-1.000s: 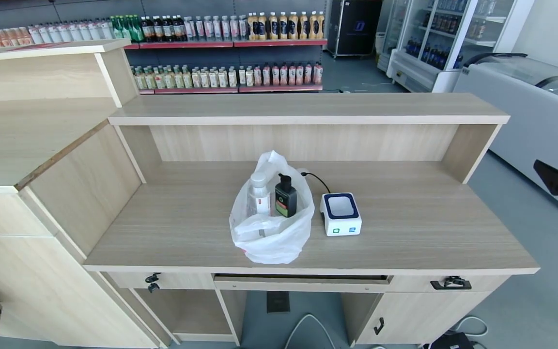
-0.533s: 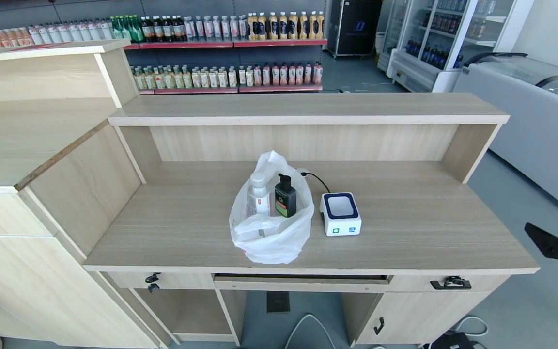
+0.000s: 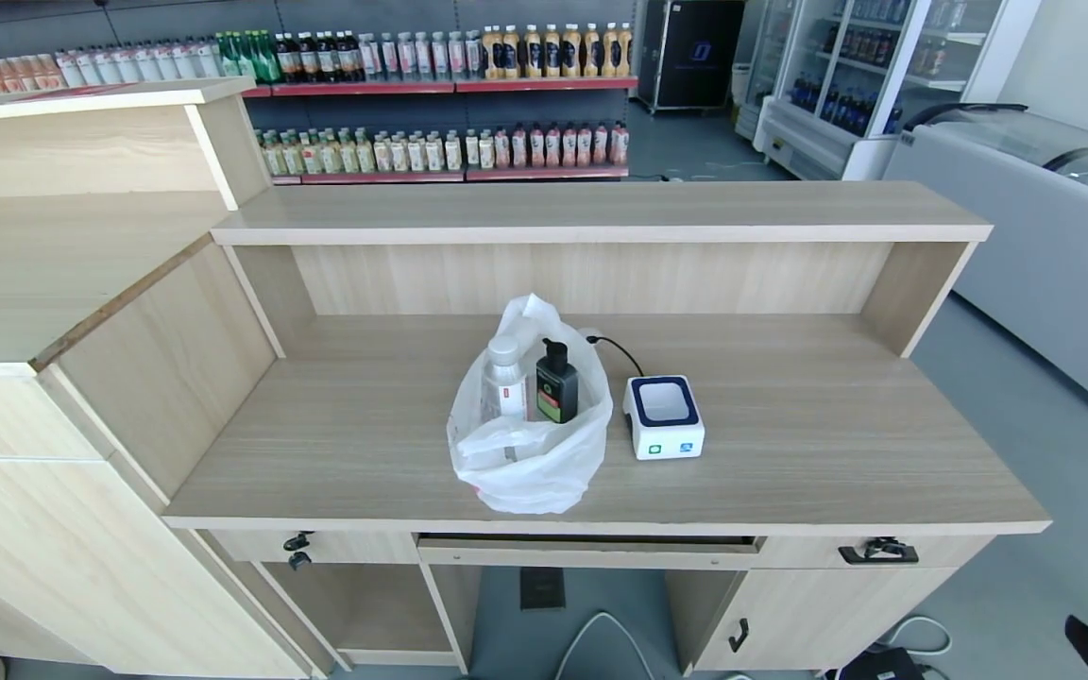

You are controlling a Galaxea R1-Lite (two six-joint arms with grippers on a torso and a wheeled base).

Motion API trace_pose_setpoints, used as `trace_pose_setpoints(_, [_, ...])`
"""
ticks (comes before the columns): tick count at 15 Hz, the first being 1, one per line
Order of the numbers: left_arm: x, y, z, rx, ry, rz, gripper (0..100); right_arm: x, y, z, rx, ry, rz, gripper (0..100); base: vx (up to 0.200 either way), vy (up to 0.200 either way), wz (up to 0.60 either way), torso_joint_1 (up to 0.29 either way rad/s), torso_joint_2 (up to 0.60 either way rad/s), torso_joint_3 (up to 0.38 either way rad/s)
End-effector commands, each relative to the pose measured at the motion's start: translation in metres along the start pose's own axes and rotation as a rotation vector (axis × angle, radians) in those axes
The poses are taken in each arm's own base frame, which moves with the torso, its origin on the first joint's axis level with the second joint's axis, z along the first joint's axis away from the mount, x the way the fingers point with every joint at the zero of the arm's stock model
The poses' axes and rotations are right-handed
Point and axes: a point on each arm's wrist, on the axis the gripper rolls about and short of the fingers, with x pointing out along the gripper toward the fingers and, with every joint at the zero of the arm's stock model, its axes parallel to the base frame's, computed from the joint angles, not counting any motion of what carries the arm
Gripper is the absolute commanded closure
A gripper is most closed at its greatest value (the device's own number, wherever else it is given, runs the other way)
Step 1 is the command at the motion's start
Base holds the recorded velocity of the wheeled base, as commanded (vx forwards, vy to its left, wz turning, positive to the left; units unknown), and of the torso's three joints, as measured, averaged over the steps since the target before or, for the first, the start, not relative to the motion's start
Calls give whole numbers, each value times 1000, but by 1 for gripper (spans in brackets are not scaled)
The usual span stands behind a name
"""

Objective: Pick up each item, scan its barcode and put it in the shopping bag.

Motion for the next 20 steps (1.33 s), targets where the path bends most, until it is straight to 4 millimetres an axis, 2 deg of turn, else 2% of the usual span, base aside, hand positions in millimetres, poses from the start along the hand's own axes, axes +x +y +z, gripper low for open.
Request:
trace_pose_setpoints(1, [0,0,0,0,0,0,0,-44,-1,-39,-9,-160,53,0,0,0,0,0,0,0])
trace_pose_setpoints(4, [0,0,0,0,1,0,0,-48,-2,-41,-16,-202,81,0,0,0,0,0,0,0])
trace_pose_setpoints(10, [0,0,0,0,0,0,0,-47,-2,-45,65,-165,90,0,0,0,0,0,0,0])
trace_pose_setpoints(20, [0,0,0,0,0,0,0,-47,-2,-45,65,-165,90,0,0,0,0,0,0,0])
